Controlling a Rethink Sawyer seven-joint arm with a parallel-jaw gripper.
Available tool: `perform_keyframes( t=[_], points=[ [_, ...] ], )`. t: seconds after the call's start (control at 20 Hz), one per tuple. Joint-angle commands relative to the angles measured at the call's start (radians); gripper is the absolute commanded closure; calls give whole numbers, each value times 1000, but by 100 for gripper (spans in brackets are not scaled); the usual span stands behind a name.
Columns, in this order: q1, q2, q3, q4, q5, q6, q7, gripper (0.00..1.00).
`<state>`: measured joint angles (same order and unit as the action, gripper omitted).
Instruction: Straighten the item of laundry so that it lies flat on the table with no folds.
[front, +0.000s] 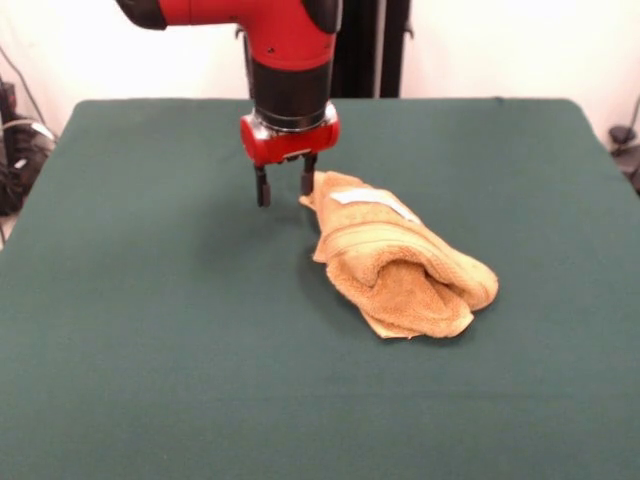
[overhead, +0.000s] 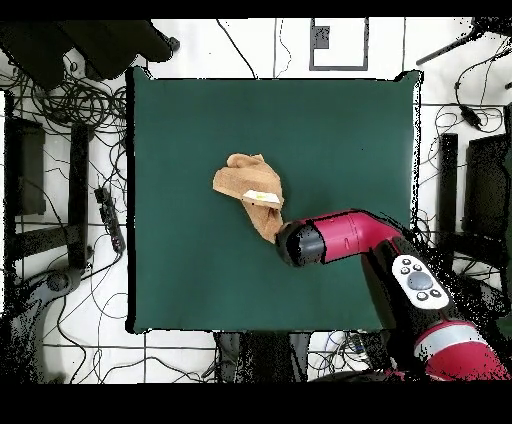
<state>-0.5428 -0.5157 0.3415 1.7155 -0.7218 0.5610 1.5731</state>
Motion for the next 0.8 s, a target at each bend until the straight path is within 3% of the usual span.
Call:
perform_keyframes(
  t=[0.05,0.4,0.8],
  points=[
    [25,25,120,-8,-44,29,-174,0],
    [23,54,128,-24,-52,10,-169,0],
    [-55,21,218,48,-14,-9,-198,0]
  ],
)
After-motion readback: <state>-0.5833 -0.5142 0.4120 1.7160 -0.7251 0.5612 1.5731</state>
